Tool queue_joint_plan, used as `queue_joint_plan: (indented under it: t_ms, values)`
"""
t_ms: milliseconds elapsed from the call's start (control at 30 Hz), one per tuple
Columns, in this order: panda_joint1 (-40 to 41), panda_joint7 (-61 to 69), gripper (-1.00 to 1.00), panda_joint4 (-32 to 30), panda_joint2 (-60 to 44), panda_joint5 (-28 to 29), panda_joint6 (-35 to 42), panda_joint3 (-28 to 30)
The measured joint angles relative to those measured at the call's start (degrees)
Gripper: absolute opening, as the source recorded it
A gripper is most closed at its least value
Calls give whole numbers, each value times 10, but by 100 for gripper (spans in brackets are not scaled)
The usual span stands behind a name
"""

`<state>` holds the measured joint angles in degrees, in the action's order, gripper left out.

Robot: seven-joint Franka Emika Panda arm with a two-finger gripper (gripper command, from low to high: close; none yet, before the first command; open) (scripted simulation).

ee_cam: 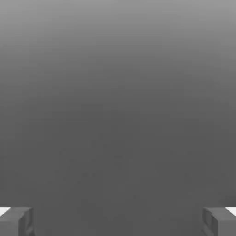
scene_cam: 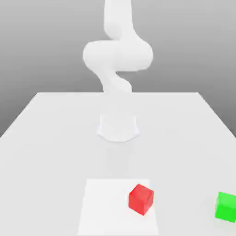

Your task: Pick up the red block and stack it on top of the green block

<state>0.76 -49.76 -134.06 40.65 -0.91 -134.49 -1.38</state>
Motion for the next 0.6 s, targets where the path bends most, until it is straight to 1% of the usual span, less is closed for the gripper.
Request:
queue_joint_plan:
  t_ms: [167,333,600]
  values:
    - [17,-84,0,-47,-107,-15,-56,-35]
    - [30,-173,0,-92,-210,-18,-110,-68]
    - [34,-340,0,-165,-377,10,-197,-104]
